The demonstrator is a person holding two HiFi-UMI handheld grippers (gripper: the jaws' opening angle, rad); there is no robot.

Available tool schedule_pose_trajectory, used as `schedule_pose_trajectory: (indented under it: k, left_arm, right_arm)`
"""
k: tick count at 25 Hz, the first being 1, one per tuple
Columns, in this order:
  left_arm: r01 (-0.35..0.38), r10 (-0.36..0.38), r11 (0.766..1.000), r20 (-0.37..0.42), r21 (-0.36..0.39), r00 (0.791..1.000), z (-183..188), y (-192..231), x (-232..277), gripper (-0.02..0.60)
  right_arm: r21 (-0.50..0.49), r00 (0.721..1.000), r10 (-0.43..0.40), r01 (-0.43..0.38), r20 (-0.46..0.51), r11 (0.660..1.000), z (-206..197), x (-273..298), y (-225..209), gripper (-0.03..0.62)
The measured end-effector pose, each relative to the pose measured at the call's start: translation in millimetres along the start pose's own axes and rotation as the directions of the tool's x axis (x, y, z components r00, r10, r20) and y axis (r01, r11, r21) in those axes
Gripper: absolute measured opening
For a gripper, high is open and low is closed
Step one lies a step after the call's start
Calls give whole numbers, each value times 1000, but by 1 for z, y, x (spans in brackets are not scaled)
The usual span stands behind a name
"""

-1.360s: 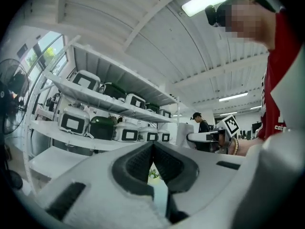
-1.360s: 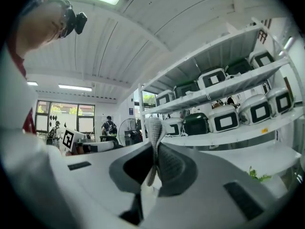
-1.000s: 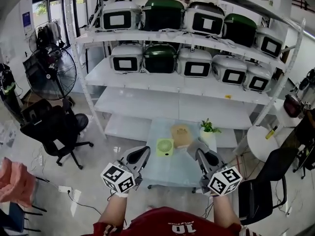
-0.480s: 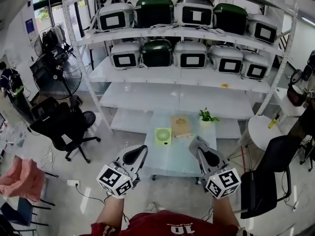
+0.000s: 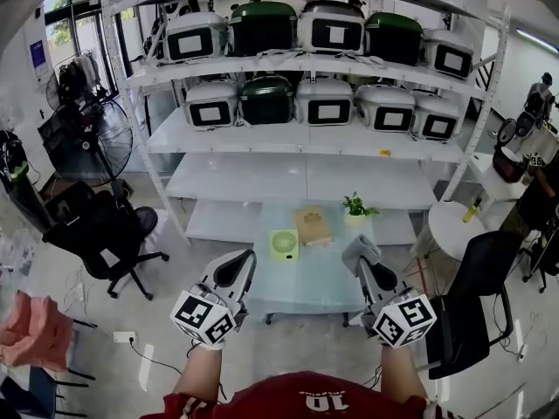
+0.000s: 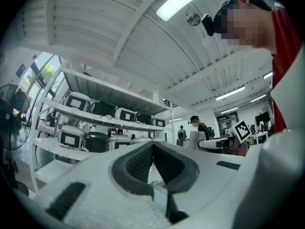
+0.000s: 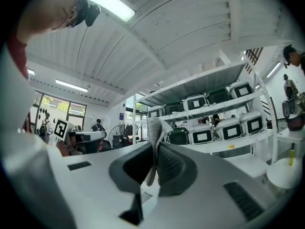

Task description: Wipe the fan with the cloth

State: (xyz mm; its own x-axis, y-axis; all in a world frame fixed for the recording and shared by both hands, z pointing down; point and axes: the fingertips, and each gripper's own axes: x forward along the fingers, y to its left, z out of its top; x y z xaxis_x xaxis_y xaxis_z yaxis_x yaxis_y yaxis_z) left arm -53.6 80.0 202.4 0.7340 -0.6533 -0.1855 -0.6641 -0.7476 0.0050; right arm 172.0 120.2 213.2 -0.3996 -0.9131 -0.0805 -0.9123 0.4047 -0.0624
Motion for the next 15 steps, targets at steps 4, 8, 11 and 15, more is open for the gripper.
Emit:
schedule_pose_trajectory:
  k: [4, 8, 11, 15]
  left_arm:
    - [0, 0, 1000, -2, -18, 1000, -1, 9, -8, 0]
    - [1, -1, 1000, -2, -19, 1000, 1, 15, -11, 0]
    - [10, -11, 1000, -3, -15, 1000, 5, 19, -13, 0]
    - [15, -15, 1000, -6, -12, 1000, 8, 19, -16, 0]
  right_arm:
    - [-30, 1000, -13, 12, -8, 999, 4, 8, 9, 17]
    - [-50, 1000, -29, 29, -4, 998, 9, 11, 14, 17]
    - [-39, 999, -48, 48, 4, 998, 14, 14, 14, 17]
    - [-21, 998, -58, 58, -1, 998, 13, 14, 15, 17]
